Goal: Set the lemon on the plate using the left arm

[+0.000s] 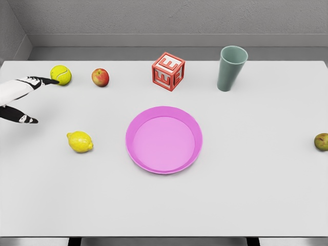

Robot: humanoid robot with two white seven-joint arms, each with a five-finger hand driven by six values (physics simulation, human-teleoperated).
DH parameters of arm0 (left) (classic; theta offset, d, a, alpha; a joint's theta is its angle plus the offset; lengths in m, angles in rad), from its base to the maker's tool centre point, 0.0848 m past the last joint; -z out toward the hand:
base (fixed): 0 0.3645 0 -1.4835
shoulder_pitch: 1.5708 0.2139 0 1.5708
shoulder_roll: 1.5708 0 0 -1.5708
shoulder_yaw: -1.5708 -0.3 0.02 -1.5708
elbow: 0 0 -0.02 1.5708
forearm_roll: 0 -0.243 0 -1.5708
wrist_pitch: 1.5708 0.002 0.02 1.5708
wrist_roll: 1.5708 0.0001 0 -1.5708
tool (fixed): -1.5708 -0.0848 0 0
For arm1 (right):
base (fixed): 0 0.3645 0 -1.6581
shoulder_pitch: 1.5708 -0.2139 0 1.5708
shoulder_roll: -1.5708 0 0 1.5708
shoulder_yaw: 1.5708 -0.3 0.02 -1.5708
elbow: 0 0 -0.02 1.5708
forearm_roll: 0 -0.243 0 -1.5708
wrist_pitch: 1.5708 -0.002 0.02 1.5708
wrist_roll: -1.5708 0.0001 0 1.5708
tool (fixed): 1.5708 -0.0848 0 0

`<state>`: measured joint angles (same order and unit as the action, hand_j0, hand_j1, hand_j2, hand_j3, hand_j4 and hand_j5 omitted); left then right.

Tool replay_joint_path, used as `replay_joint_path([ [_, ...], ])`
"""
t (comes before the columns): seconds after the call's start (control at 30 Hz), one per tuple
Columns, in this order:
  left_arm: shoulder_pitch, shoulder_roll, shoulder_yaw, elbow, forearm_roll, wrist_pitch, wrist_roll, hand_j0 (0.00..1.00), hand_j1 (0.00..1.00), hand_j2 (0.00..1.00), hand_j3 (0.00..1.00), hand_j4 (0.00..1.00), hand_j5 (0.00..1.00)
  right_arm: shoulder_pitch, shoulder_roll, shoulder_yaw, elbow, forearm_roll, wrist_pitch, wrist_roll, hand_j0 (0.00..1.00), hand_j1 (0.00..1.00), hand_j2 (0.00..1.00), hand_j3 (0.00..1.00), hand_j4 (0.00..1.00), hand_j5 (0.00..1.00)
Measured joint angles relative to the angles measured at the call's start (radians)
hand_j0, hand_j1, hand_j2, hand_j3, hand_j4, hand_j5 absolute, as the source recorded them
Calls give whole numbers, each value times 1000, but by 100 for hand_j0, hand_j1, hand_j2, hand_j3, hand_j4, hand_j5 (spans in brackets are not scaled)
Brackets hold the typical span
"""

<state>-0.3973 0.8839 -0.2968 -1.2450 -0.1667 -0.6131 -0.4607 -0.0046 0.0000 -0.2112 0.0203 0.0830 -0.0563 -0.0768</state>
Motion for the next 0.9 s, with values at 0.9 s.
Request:
replay_joint_path([
  [0.9,-44,44,-154,-219,-212,0,-101,100,100,100,100,100,100,0,0,1,1,0,0,0,100,100,100,100,100,100],
])
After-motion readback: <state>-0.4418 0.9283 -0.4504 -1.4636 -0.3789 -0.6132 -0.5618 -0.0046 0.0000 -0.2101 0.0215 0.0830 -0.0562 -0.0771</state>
